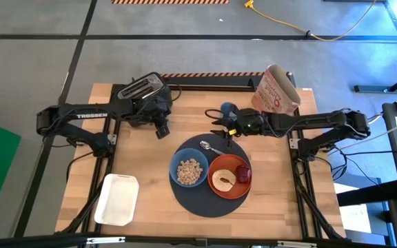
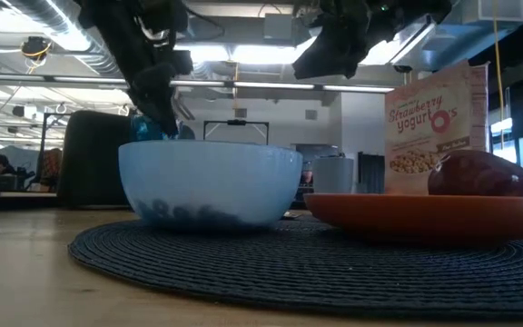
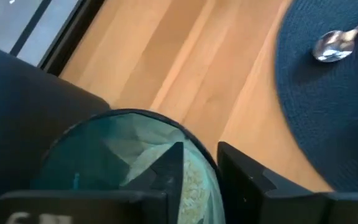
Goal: Arrange a breakfast setting
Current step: Put the cup of milk on the placemat, then return to Home Position
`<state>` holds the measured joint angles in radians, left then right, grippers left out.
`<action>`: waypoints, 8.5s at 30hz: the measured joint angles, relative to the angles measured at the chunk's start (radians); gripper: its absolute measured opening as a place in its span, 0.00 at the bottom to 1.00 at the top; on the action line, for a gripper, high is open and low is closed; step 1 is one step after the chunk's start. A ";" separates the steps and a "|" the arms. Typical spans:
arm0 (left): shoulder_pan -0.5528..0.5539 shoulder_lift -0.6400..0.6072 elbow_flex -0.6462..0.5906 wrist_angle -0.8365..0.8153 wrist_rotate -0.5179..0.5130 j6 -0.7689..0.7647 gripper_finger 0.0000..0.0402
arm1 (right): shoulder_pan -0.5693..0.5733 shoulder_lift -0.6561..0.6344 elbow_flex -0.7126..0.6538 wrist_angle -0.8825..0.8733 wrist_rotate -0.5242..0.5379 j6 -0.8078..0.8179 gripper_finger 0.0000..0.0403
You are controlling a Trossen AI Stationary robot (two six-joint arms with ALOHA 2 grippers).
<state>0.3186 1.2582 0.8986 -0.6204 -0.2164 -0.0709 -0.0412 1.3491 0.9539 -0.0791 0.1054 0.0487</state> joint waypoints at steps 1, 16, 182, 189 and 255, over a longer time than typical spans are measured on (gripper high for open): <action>0.004 0.006 0.000 0.000 -0.003 0.001 0.21 | 0.007 0.000 -0.001 0.001 0.011 0.004 0.36; -0.066 0.035 0.195 0.003 0.076 0.225 0.01 | 0.148 -0.233 -0.064 -0.120 0.341 0.091 0.36; -0.386 -0.826 -0.866 1.151 -0.107 0.051 0.01 | 0.091 -1.109 -0.892 0.353 -0.049 0.023 0.00; -0.379 -0.951 -0.886 1.070 -0.106 0.060 0.01 | 0.091 -1.167 -0.868 0.233 -0.018 0.024 0.00; -0.360 -1.224 -0.891 0.673 -0.070 0.055 0.01 | 0.034 -1.345 -0.945 0.096 -0.098 0.006 0.00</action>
<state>-0.0414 0.0338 0.0074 0.0530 -0.2859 -0.0164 -0.0071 0.0044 0.0086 0.0168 0.0071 0.0547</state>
